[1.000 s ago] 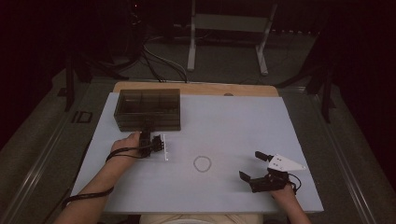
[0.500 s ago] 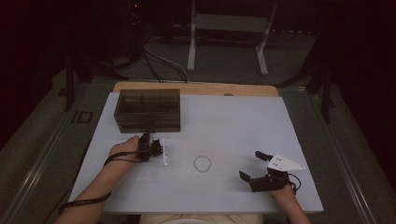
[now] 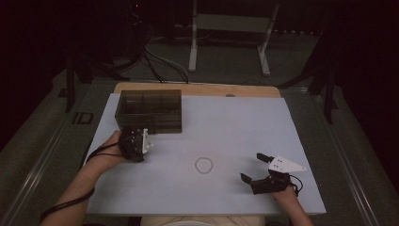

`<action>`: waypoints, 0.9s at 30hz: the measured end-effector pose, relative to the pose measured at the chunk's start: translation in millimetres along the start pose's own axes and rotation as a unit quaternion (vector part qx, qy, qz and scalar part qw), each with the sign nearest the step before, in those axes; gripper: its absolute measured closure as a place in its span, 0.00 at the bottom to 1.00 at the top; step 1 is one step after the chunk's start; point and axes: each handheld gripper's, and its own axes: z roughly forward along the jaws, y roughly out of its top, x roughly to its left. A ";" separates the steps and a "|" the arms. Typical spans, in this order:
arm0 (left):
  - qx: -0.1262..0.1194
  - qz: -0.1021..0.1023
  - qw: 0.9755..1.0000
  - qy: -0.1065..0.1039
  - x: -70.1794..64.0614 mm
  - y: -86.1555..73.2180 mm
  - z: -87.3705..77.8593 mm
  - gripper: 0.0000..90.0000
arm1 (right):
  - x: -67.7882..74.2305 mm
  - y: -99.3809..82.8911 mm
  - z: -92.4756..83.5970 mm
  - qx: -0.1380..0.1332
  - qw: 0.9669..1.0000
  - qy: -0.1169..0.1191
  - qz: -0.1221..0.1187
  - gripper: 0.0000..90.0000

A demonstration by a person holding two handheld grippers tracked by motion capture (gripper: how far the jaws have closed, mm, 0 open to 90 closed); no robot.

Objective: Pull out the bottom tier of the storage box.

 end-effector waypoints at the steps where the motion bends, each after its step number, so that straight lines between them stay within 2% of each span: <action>1: 0.007 -0.005 1.000 -0.026 4.7 -1.7 -0.3 0.08 | 0.2 -0.1 0.1 0.001 1.000 -0.001 0.000 0.00; 4: -0.009 -0.005 0.998 -0.060 10.3 -4.9 -4.0 0.05 | -0.1 -0.1 -0.5 0.000 1.000 -0.001 -0.001 0.00; 5: -0.021 -0.011 0.996 -0.091 13.9 -6.3 -5.8 0.05 | -0.3 -0.1 -0.7 0.000 1.000 -0.001 -0.001 0.00; 8: -0.050 -0.013 0.991 -0.125 22.4 -10.5 -7.9 0.08 | -0.7 -0.3 -0.7 0.002 1.000 -0.001 0.001 0.00; 9: -0.055 -0.020 0.989 -0.138 26.5 -12.0 -7.5 0.08 | -0.7 -0.4 -0.6 0.002 1.000 -0.001 0.001 0.00; 10: -0.062 -0.021 0.988 -0.143 30.0 -13.7 -6.6 0.08 | -0.7 -0.5 -0.7 0.002 1.000 -0.001 0.001 0.00; 11: -0.081 -0.011 0.986 -0.148 34.3 -16.2 -6.4 0.08 | -0.7 -0.5 -0.7 0.002 1.000 -0.001 0.001 0.00; 13: -0.100 -0.001 0.979 -0.176 42.3 -19.4 -5.9 0.10 | -0.9 -0.5 -0.9 0.002 1.000 0.000 0.001 0.00; 14: -0.098 -0.001 0.979 -0.180 44.4 -20.0 -6.1 0.11 | -1.0 -0.6 -0.9 0.002 1.000 0.000 0.002 0.00; 16: -0.078 -0.023 0.977 -0.197 49.8 -20.4 -6.2 0.12 | -1.3 -0.7 -0.7 0.002 1.000 0.000 0.002 0.00; 17: -0.078 -0.023 0.977 -0.197 49.8 -20.4 -6.2 0.12 | -1.3 -0.7 -0.5 0.002 1.000 0.000 0.003 0.00; 19: -0.085 -0.040 0.972 -0.214 54.6 -21.8 -6.0 0.18 | -1.4 -0.9 -0.3 0.004 1.000 0.001 0.003 0.00; 20: -0.086 -0.044 0.971 -0.217 55.7 -21.9 -5.2 0.18 | -1.4 -1.0 -0.1 0.004 1.000 0.001 0.003 0.00; 22: -0.080 -0.048 0.974 -0.207 58.0 -21.3 -3.0 0.19 | -1.5 -1.1 -0.1 0.004 1.000 0.001 0.003 0.00; 24: -0.082 -0.046 0.975 -0.202 60.1 -20.4 -1.4 0.23 | -1.8 -1.3 0.1 0.005 1.000 0.000 0.004 0.00; 26: -0.085 -0.027 0.978 -0.188 62.1 -19.5 -1.2 0.36 | -1.9 -1.4 0.3 0.005 1.000 0.001 0.004 0.00; 27: -0.089 -0.010 0.981 -0.174 62.6 -19.1 -0.9 0.37 | -1.8 -1.4 0.4 0.006 1.000 0.001 0.004 0.00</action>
